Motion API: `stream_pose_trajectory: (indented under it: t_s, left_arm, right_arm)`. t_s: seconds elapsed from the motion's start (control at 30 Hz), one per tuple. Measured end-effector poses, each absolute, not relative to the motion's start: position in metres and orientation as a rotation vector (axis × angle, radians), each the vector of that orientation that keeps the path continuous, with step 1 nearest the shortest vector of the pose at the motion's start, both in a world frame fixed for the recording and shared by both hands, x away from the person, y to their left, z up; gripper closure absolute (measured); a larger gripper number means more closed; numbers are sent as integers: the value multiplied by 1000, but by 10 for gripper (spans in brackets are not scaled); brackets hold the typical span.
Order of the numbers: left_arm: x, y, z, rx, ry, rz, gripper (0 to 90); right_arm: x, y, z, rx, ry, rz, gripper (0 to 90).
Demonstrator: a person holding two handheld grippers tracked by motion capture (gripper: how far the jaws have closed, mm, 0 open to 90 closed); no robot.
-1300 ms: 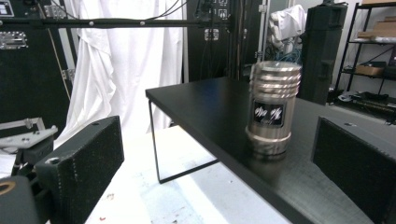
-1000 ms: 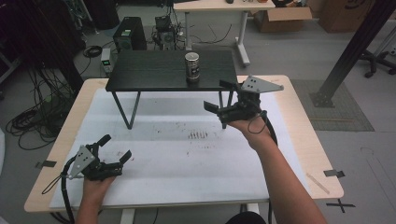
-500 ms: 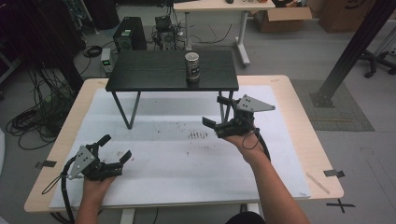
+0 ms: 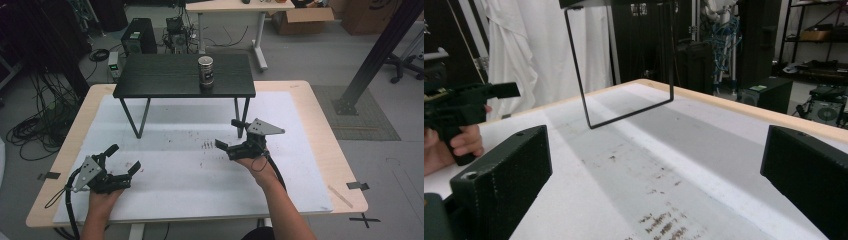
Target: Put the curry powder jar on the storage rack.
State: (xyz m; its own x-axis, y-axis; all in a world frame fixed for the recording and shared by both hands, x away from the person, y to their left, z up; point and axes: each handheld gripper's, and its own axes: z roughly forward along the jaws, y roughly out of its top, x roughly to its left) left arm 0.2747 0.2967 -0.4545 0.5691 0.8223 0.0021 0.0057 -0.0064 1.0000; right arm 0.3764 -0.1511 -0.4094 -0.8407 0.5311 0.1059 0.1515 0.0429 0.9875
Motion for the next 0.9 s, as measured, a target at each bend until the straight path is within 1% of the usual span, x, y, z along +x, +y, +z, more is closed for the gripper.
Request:
stream_pose_trajectory:
  t_s: [0.7,0.9]
  left_arm:
    - [275,297,-454,1447,759,748,3]
    - [275,297,-454,1447,759,750,3]
  right_arm:
    - [370,-153,-449,734,2011,1836,0]
    - [364,-156,-452,703,1946,1865,0]
